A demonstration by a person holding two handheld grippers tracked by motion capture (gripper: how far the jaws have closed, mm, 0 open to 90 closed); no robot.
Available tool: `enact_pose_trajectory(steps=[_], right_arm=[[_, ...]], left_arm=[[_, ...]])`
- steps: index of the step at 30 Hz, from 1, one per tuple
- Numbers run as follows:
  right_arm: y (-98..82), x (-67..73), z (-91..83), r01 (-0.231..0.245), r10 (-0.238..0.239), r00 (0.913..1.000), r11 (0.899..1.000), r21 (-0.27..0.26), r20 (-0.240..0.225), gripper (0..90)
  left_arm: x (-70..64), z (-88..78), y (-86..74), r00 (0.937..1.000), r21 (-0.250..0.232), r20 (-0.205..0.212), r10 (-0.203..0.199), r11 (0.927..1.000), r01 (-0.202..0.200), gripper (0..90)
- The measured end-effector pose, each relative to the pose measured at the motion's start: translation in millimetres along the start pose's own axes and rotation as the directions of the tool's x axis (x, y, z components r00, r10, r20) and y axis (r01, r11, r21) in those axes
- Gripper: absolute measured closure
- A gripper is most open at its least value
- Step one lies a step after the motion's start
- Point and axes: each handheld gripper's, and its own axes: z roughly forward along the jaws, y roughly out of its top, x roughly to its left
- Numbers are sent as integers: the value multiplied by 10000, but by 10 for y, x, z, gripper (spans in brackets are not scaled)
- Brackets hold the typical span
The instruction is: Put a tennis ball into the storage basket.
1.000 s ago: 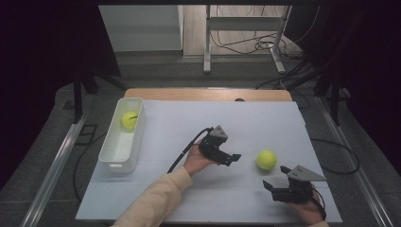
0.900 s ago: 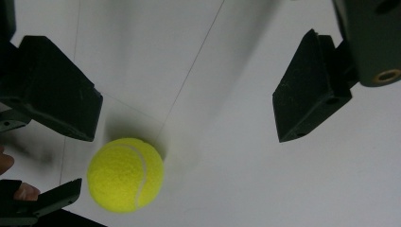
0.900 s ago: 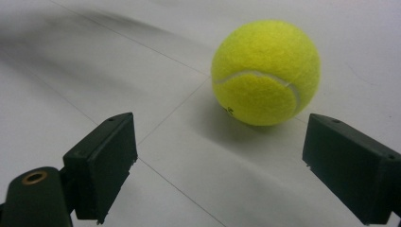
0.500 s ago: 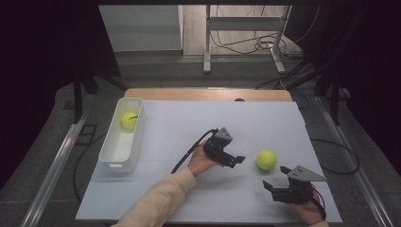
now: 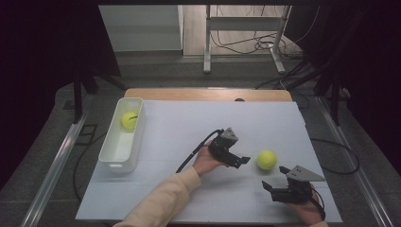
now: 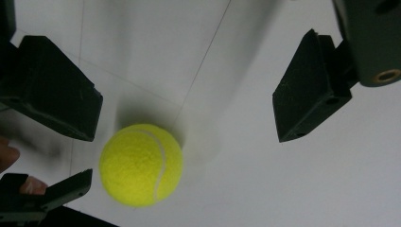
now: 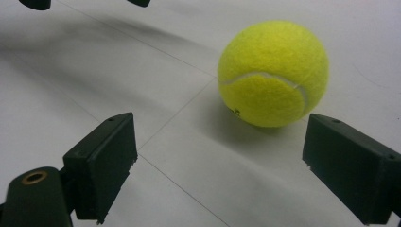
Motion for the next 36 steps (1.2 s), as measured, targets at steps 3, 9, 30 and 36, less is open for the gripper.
enact_pose_trajectory(steps=[3,9,30,36], right_arm=[[3,4,3,14,-14,10000,10000,-18,-1,112],[3,0,3,19,-19,10000,10000,-10,17,112],[-2,-8,-1,24,-25,10000,10000,25,27,112],[-1,-6,0,28,-29,10000,10000,31,16,112]], left_arm=[[-17,29,18,10000,-8,36,46,10000,-46,98],[-41,76,53,9999,1,106,90,10000,-90,99],[-142,322,153,9979,203,621,158,9996,-171,96],[-170,373,173,9973,248,722,152,9995,-170,96]])
